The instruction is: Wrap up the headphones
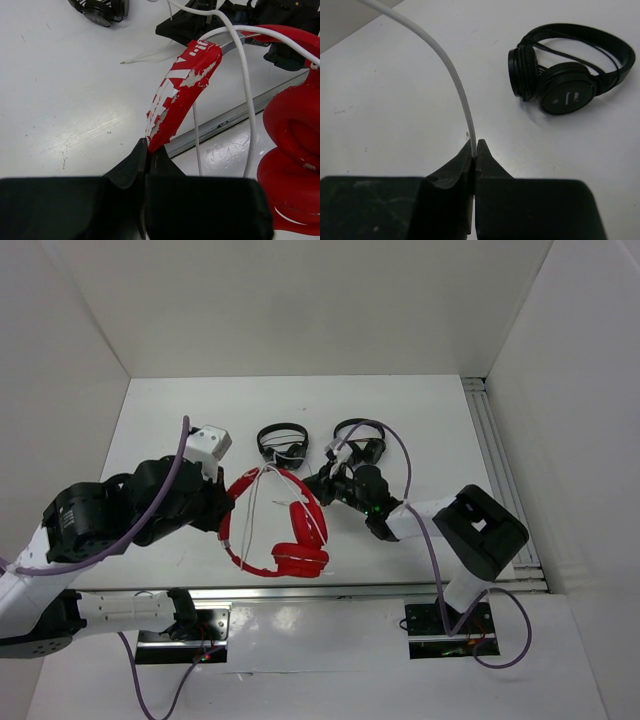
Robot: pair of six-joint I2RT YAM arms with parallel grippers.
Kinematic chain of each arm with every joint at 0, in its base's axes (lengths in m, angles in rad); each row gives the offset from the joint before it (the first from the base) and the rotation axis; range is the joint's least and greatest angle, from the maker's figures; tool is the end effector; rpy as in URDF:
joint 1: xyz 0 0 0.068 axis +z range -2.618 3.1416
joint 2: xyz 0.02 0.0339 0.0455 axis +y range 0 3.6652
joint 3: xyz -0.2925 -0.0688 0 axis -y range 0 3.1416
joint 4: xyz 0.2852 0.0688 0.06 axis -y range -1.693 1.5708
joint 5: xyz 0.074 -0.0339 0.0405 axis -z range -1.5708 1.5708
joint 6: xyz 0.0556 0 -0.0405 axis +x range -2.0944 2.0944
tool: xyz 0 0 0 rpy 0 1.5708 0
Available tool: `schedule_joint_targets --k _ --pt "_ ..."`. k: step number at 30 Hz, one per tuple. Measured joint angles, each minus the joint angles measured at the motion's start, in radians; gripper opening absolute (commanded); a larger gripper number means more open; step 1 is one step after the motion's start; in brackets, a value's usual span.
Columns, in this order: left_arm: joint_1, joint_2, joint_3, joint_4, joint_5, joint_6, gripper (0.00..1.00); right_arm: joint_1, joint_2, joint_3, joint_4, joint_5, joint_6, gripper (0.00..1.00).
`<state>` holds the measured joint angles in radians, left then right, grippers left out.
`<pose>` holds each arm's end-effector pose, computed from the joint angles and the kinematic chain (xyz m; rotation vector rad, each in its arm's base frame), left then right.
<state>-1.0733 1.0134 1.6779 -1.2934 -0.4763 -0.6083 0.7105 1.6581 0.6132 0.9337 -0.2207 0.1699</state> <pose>0.0952 -0.1219 0.5122 0.2357 2.1439 -0.4656 0.2710 0.2493 0.1741 -0.6318 1.6334 0.8390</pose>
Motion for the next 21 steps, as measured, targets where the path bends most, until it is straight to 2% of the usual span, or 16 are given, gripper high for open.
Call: schedule_joint_targets --k 8,14,21 --pt "0.000 -0.034 0.018 -0.020 0.006 -0.002 0.00 -0.045 -0.009 -0.008 -0.010 0.081 0.019 0.00" --pt "0.000 -0.017 0.022 -0.084 0.033 0.000 0.00 -0.212 -0.015 -0.013 -0.012 0.041 0.084 0.00" --pt "0.000 -0.018 -0.039 -0.113 0.082 0.002 0.00 -0.336 -0.075 -0.012 -0.044 -0.010 0.135 0.00"
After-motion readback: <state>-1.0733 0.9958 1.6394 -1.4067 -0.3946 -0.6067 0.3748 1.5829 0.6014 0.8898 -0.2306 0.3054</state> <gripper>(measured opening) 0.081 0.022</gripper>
